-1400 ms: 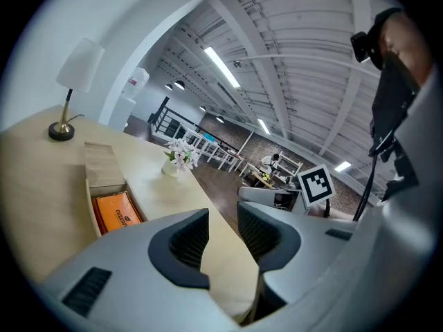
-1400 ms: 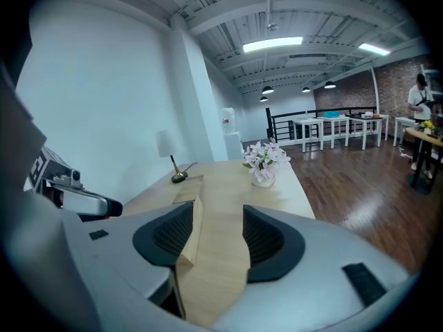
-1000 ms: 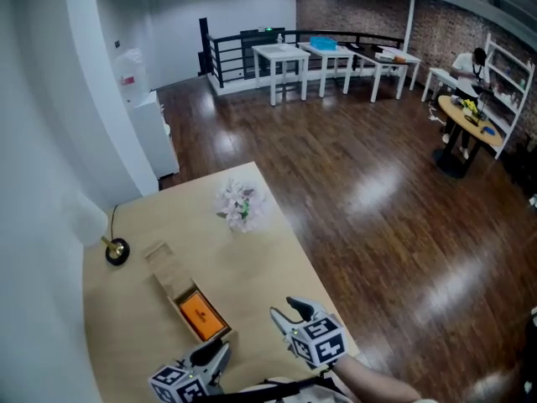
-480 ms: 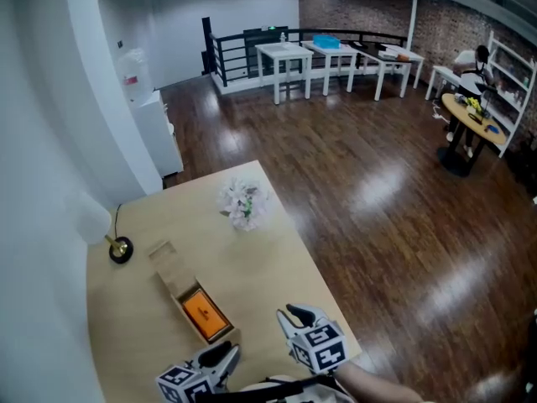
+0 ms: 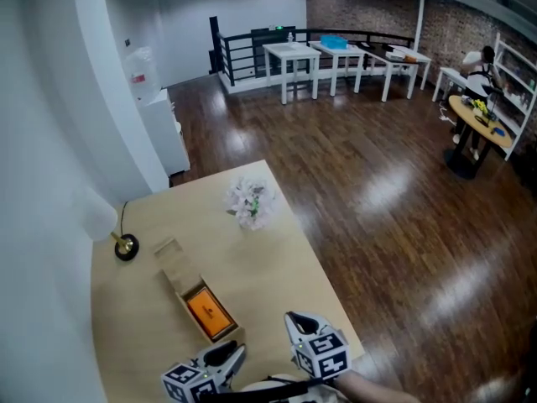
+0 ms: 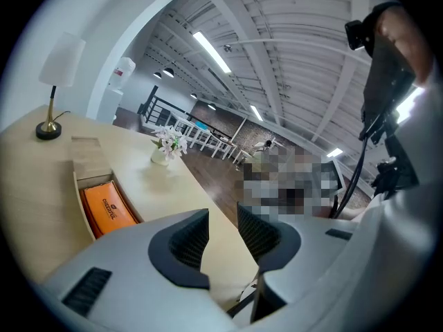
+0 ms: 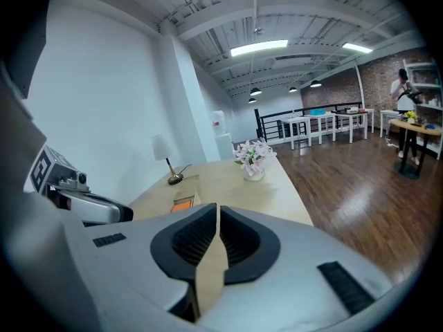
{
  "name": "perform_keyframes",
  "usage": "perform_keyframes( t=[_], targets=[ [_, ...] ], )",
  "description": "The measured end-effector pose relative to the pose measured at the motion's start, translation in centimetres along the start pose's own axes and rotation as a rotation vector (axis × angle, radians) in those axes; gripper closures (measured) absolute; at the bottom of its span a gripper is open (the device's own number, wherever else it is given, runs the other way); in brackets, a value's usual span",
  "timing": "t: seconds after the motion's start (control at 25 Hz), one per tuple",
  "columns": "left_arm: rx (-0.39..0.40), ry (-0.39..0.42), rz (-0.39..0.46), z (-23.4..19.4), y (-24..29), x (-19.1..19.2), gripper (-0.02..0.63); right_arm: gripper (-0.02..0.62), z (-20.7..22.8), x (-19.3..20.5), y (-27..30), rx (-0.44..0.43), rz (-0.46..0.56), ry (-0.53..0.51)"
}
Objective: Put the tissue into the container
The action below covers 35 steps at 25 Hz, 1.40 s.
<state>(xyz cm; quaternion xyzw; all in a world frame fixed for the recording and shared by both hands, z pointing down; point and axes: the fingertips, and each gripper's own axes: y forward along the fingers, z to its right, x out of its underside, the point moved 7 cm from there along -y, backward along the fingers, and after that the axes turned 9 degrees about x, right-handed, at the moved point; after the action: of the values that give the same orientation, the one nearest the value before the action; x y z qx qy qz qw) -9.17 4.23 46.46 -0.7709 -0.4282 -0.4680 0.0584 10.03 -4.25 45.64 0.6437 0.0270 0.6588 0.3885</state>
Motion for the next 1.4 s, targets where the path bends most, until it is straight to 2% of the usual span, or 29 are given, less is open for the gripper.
perform_keyframes(
  t=[0.04, 0.44, 1.4],
  targets=[
    [0.000, 0.001, -0.001, 0.0, 0.0, 0.0, 0.479, 0.595, 0.0, 0.2, 0.1, -0.001, 0.006, 0.003],
    [0.008, 0.004, -0.012, 0.3, 0.3, 0.3, 0.479, 0.595, -0.2, 0.9, -0.8, -0.013, 0.007, 0.023],
    [0.005, -0.005, -0.042, 1.4, -0.3, 0.5, 0.479, 0.595, -2.0, 1.8, -1.6, -0.066, -0.008, -0.061]
  ],
)
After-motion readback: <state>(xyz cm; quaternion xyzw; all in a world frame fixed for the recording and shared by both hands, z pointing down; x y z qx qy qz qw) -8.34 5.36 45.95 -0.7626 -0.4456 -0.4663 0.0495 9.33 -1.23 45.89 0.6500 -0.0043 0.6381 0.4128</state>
